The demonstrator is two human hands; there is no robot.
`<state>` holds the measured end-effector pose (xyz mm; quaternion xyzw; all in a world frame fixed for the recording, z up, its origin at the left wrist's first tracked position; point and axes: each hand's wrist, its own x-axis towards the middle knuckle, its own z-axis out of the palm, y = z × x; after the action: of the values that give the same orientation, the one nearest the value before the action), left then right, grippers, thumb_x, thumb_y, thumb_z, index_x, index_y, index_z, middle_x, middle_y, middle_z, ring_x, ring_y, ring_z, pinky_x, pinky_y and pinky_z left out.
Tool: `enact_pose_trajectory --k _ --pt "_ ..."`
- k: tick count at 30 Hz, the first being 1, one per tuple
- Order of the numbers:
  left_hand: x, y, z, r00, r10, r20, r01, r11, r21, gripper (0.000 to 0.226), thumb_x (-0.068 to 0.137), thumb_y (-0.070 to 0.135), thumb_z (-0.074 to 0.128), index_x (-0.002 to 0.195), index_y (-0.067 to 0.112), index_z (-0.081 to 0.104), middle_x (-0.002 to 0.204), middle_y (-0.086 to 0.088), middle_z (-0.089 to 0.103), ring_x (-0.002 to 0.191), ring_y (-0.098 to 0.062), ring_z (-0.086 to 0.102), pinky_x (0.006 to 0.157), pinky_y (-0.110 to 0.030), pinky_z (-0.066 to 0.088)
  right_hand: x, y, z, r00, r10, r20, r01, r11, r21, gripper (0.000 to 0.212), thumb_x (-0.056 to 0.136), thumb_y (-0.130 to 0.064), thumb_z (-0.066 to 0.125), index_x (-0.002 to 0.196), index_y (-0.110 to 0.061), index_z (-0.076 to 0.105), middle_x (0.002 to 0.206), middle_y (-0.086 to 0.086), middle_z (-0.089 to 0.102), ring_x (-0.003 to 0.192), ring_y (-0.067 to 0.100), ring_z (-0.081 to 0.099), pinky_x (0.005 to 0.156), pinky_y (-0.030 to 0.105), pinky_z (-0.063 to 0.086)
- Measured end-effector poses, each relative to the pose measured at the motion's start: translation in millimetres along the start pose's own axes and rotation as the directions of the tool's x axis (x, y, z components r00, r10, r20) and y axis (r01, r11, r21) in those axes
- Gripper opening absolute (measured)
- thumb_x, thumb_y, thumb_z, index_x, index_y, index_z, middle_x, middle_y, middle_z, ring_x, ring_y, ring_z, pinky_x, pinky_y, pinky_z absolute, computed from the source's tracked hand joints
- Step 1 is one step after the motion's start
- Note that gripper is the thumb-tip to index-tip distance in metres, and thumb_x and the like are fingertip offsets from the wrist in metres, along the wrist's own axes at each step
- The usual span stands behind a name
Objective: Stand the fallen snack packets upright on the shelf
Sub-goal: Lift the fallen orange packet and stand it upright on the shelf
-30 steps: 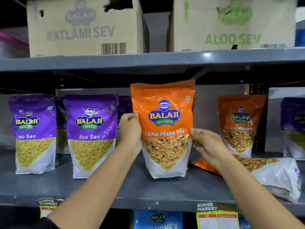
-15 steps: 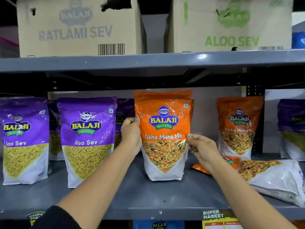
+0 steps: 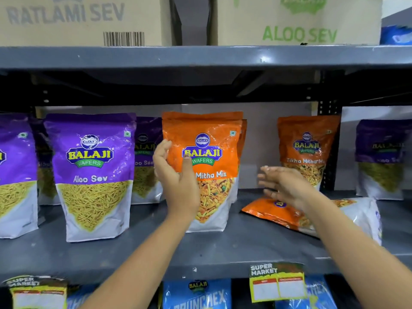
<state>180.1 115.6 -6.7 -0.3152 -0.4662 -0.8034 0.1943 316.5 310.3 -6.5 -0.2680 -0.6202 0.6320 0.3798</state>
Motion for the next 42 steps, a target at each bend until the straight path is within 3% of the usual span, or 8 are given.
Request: enact_pose_trajectory --k 5,11,14,16,22,31,36,42 --pt "-73 7 42 0.960 -0.184 0.209 0.220 0.961 -0.167 0.041 0.095 0.000 0.055 0.131 0.018 0.049 0.133 0.007 0.055 0.119 -0.003 0.057 0.097 -0.012 0.046 9 -39 -77 0.997 -0.008 -0.071 -0.010 0.967 -0.254 0.017 0.095 -0.015 0.057 0.107 -0.011 0.069 0.113 0.013 0.073 0.100 0.027 0.069 0.089 0.040 0.052" --pt "-114 -36 101 0.539 -0.826 0.165 0.843 0.529 -0.103 0.052 0.086 0.012 0.058 0.137 0.001 0.051 0.132 -0.026 0.059 0.112 -0.037 0.060 0.096 -0.046 0.046 31 -38 -129 0.987 0.128 -0.099 -0.162 0.803 -0.573 0.030 0.093 -0.026 0.059 0.117 -0.008 0.064 0.114 0.014 0.069 0.105 0.031 0.064 0.091 0.040 0.049" --pt "-122 -47 119 0.416 -0.903 0.111 0.907 0.403 -0.119 0.060 0.085 0.008 0.057 0.142 -0.006 0.045 0.138 -0.030 0.056 0.126 -0.043 0.056 0.102 -0.050 0.047 42 -14 -140 0.980 0.172 -0.100 -0.175 0.506 -0.845 0.036 0.090 -0.028 0.064 0.119 -0.007 0.065 0.124 0.017 0.066 0.108 0.032 0.063 0.082 0.032 0.047" --pt "-126 -50 127 0.368 -0.918 0.150 0.926 0.347 -0.151 0.040 0.086 0.008 0.054 0.126 0.000 0.056 0.113 -0.019 0.067 0.103 -0.030 0.065 0.081 -0.037 0.053 42 -7 -140 0.979 0.184 -0.092 -0.135 0.236 -0.962 0.046 0.090 -0.032 0.061 0.130 -0.009 0.061 0.136 0.013 0.060 0.117 0.028 0.059 0.089 0.028 0.045" --pt "-147 -39 150 0.256 -0.907 0.334 0.967 0.239 -0.090 0.014 0.094 0.001 0.052 0.104 0.008 0.060 0.118 -0.015 0.071 0.114 -0.031 0.067 0.104 -0.050 0.049 31 -10 -140 0.981 0.128 -0.144 -0.175 0.279 -0.944 0.037 0.093 -0.013 0.051 0.125 0.000 0.063 0.131 0.016 0.061 0.109 0.028 0.059 0.081 0.028 0.045" --pt "-120 13 153 0.607 -0.733 0.307 0.775 0.632 -0.024 0.019 0.099 0.022 0.054 0.085 0.017 0.066 0.095 -0.008 0.078 0.092 -0.026 0.075 0.091 -0.050 0.058 -11 -25 -165 0.962 -0.004 -0.273 -0.068 0.965 -0.254 0.029 0.081 -0.007 0.072 0.105 0.010 0.070 0.099 0.029 0.073 0.086 0.036 0.072 0.078 0.045 0.059" --pt "-94 57 144 0.814 -0.484 0.320 0.532 0.843 -0.078 0.025 0.100 0.034 0.053 0.084 0.023 0.069 0.092 -0.004 0.079 0.090 -0.024 0.077 0.084 -0.043 0.061 -64 -21 -158 0.964 -0.187 -0.189 0.212 0.970 0.123 0.016 0.090 0.000 0.059 0.098 0.006 0.072 0.069 0.007 0.075 0.060 0.017 0.070 0.054 0.025 0.057" --pt "-87 82 127 0.899 -0.303 0.316 0.366 0.916 -0.163 0.014 0.099 0.033 0.055 0.092 0.036 0.067 0.102 0.002 0.077 0.095 -0.020 0.075 0.082 -0.039 0.062 -93 8 -148 0.920 -0.338 -0.200 0.386 0.874 0.296 0.015 0.093 -0.005 0.058 0.093 -0.001 0.072 0.078 0.005 0.078 0.069 0.012 0.072 0.063 0.026 0.060"
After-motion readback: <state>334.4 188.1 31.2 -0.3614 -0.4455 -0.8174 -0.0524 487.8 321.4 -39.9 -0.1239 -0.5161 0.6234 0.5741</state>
